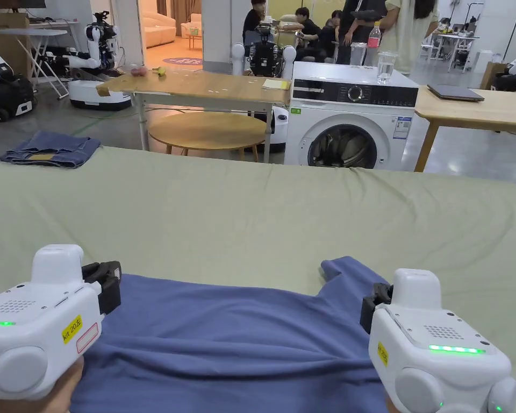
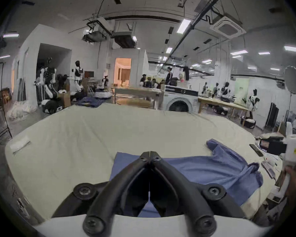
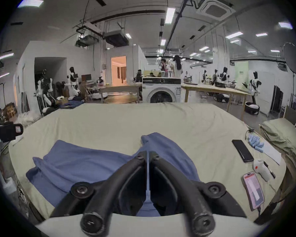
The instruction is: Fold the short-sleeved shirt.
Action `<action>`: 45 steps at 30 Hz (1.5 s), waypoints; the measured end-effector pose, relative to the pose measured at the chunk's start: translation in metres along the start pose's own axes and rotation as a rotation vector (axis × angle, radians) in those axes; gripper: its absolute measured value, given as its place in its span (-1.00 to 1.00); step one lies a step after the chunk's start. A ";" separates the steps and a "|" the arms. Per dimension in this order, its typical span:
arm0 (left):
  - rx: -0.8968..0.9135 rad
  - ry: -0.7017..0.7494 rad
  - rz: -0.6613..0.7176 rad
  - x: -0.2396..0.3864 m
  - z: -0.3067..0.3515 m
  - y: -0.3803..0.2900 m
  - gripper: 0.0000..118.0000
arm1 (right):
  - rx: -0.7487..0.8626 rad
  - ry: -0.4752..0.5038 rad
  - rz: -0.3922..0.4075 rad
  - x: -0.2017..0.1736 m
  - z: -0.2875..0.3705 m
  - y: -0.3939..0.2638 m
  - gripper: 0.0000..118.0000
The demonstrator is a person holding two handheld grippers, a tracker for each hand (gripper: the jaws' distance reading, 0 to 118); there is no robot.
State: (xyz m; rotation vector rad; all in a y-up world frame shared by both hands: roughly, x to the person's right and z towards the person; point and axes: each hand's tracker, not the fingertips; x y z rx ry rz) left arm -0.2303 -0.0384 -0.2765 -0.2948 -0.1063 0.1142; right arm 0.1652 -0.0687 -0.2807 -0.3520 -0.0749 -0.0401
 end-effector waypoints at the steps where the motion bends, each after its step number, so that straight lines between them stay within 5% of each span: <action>1: -0.039 -0.023 0.010 -0.004 -0.005 -0.001 -1.00 | 0.006 0.001 0.001 -0.001 -0.002 0.000 -0.98; 10: -0.117 0.078 -0.038 -0.025 -0.058 0.023 -1.00 | -0.038 0.028 0.029 -0.006 -0.025 0.001 -1.00; 25: -0.648 0.056 0.037 -0.084 -0.240 0.070 -1.00 | -0.155 0.034 0.037 0.009 -0.065 -0.004 -1.00; 28: -0.734 0.070 0.018 -0.089 -0.266 0.063 -0.32 | -0.180 0.024 0.045 0.014 -0.071 -0.006 -1.00; 33: -0.838 0.057 0.092 -0.093 -0.288 0.046 -0.11 | -0.211 0.011 0.051 0.021 -0.079 -0.010 -1.00; 41: -0.899 0.119 -0.022 -0.086 -0.316 0.015 -0.13 | -0.257 0.004 0.059 0.024 -0.089 -0.017 -1.00; 45: -0.869 0.082 -0.136 -0.075 -0.312 0.009 -0.54 | -0.271 0.010 0.059 0.024 -0.094 -0.018 -1.00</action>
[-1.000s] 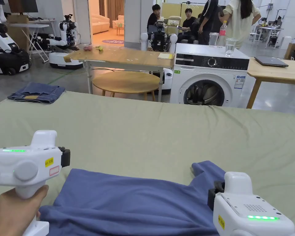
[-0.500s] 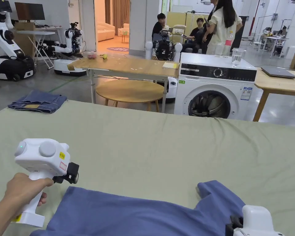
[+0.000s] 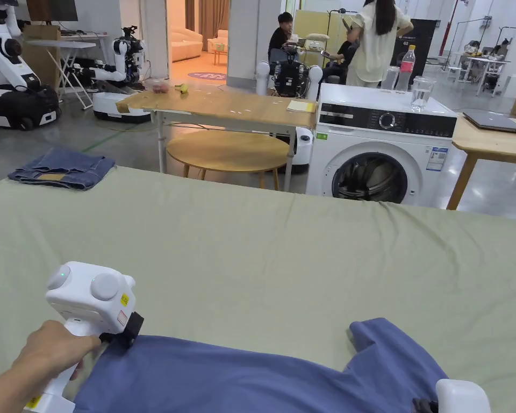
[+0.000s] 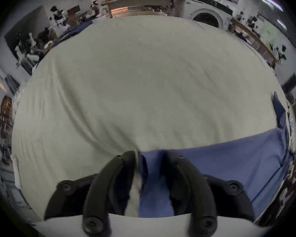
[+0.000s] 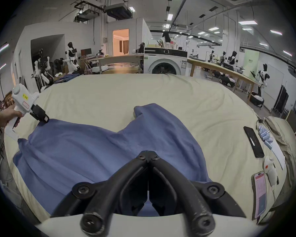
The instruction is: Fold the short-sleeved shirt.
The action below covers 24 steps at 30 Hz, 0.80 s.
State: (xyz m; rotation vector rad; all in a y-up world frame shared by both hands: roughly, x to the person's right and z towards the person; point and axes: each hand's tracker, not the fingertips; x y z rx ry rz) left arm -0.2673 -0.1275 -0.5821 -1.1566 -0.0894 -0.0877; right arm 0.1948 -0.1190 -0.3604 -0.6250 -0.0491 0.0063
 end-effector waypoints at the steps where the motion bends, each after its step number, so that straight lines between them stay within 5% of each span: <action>1: 0.007 0.000 -0.006 0.001 0.001 -0.001 -0.81 | -0.005 0.005 -0.005 0.001 -0.001 0.001 -1.00; 3: -0.008 -0.026 -0.007 0.001 0.002 -0.002 -1.00 | -0.009 0.010 -0.012 0.004 -0.002 0.005 -1.00; 12: 0.159 -0.081 -0.010 0.003 0.044 -0.032 -1.00 | -0.010 0.003 -0.073 0.044 -0.009 0.054 -1.00; 17: 0.230 -0.115 0.013 0.002 0.073 -0.044 -1.00 | -0.217 0.012 -0.074 0.078 -0.066 0.084 -1.00; 18: 0.254 -0.124 0.014 0.001 0.079 -0.046 -1.00 | -0.246 0.027 -0.072 0.082 -0.077 0.086 -0.92; 20: 0.273 -0.121 0.024 -0.001 0.089 -0.049 -1.00 | -0.320 0.014 -0.037 0.087 -0.104 0.089 -0.27; 21: 0.296 -0.127 0.034 -0.002 0.092 -0.051 -1.00 | -0.346 0.015 -0.026 0.089 -0.114 0.090 -0.09; 24: 0.321 -0.138 0.056 -0.005 0.101 -0.057 -1.00 | -0.433 0.038 -0.023 0.095 -0.146 0.090 -0.07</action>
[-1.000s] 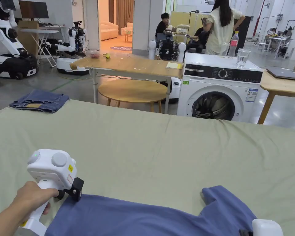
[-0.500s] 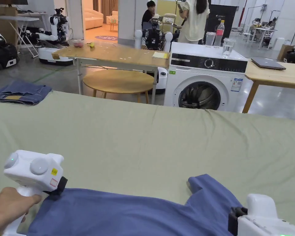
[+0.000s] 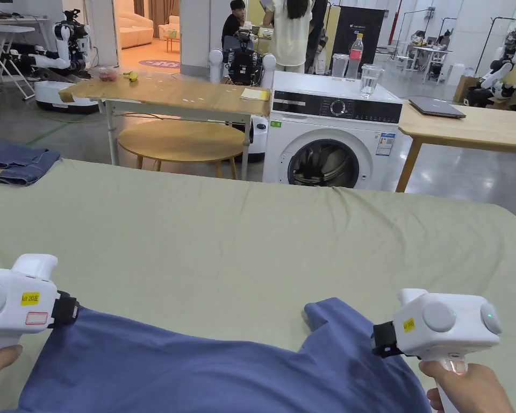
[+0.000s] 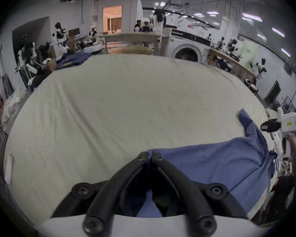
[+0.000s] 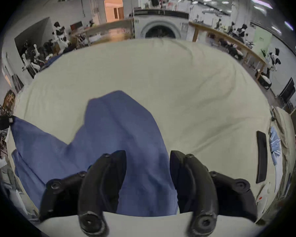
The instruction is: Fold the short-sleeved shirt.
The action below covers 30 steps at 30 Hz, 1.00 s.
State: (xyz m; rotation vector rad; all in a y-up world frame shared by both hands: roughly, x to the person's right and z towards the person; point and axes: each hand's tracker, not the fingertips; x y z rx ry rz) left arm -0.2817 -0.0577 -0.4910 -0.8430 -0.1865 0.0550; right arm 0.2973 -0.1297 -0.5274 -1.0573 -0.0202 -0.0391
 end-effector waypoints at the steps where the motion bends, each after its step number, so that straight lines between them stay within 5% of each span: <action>1: 0.008 -0.001 0.001 0.000 0.003 -0.002 -1.00 | -0.011 -0.023 0.005 0.001 -0.009 0.003 -0.07; 9: 0.007 0.000 0.030 -0.009 0.002 -0.010 -1.00 | -0.081 -0.006 -0.025 0.012 -0.041 0.012 -0.09; 11: 0.001 0.000 0.034 -0.011 0.000 -0.013 -1.00 | -0.064 -0.017 -0.013 0.008 -0.036 0.010 -0.39; 13: -0.001 0.003 0.033 -0.009 0.001 -0.017 -1.00 | -0.046 -0.025 0.006 0.007 -0.034 0.009 -1.00; 21: 0.001 -0.005 0.041 -0.012 0.015 -0.029 -1.00 | 0.127 0.027 -0.040 0.007 0.024 -0.013 -1.00; 30: 0.057 -0.011 0.032 -0.016 0.073 -0.051 -1.00 | 0.263 -0.003 0.000 0.005 0.121 -0.063 -1.00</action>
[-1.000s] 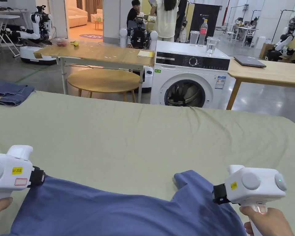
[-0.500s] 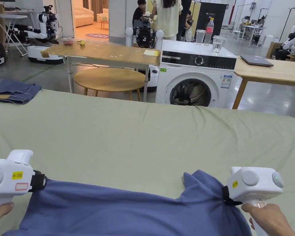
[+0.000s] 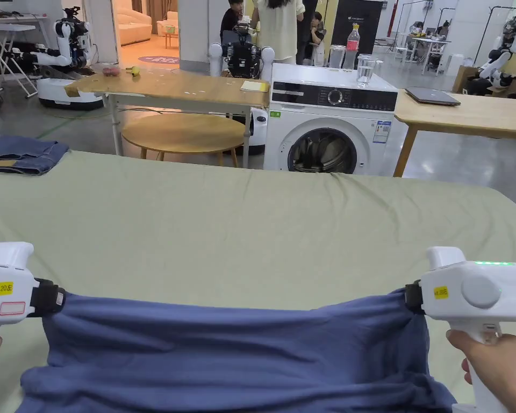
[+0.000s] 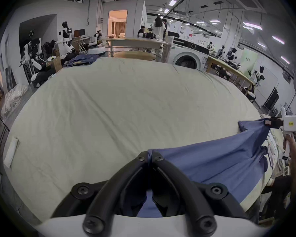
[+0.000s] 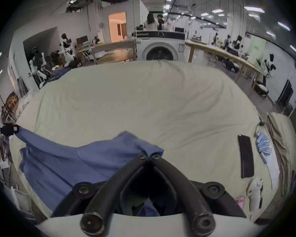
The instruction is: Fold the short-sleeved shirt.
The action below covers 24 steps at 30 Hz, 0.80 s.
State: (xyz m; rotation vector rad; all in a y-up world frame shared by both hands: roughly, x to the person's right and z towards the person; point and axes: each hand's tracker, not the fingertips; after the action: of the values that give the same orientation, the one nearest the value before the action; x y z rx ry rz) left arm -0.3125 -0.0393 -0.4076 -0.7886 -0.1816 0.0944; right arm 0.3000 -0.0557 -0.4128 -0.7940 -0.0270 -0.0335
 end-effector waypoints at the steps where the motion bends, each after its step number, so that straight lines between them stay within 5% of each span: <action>1: 0.005 -0.004 0.003 -0.001 0.008 -0.002 -1.00 | 0.010 -0.001 -0.004 0.000 0.013 -0.006 -1.00; 13: -0.029 -0.030 -0.011 -0.001 0.066 -0.069 -1.00 | 0.000 -0.010 0.035 -0.004 0.097 -0.107 -1.00; 24: -0.263 0.014 -0.019 -0.003 0.025 -0.146 -1.00 | -0.184 -0.074 0.077 0.001 0.055 -0.183 -1.00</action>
State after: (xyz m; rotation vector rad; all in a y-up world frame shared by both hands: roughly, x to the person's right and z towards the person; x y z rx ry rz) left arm -0.3179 -0.1247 -0.2865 -1.0487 -0.1908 0.0480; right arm 0.2929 -0.1447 -0.2433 -0.9796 -0.0647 0.0672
